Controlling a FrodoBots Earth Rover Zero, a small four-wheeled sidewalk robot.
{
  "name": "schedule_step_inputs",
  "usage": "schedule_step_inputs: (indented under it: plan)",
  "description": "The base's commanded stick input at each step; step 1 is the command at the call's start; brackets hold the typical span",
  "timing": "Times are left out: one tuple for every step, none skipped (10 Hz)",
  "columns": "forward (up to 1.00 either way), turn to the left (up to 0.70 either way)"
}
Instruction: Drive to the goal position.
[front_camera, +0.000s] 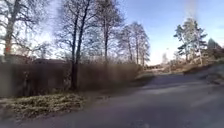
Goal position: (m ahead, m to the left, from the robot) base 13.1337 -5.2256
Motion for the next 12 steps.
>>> schedule_step_inputs:
  plan:
    - [0.0, -0.7]
    - [0.0, -0.7]
    - [0.0, -0.29]
    - [0.0, 0.0]
    - [0.0, 0.0]
    - [0.0, 0.0]
    - [0.0, 0.0]
    - [0.0, -0.66]
    - [0.0, -0.7]
    - [0.0, -0.7]
    - [0.0, -0.7]
    - [0.0, -0.7]
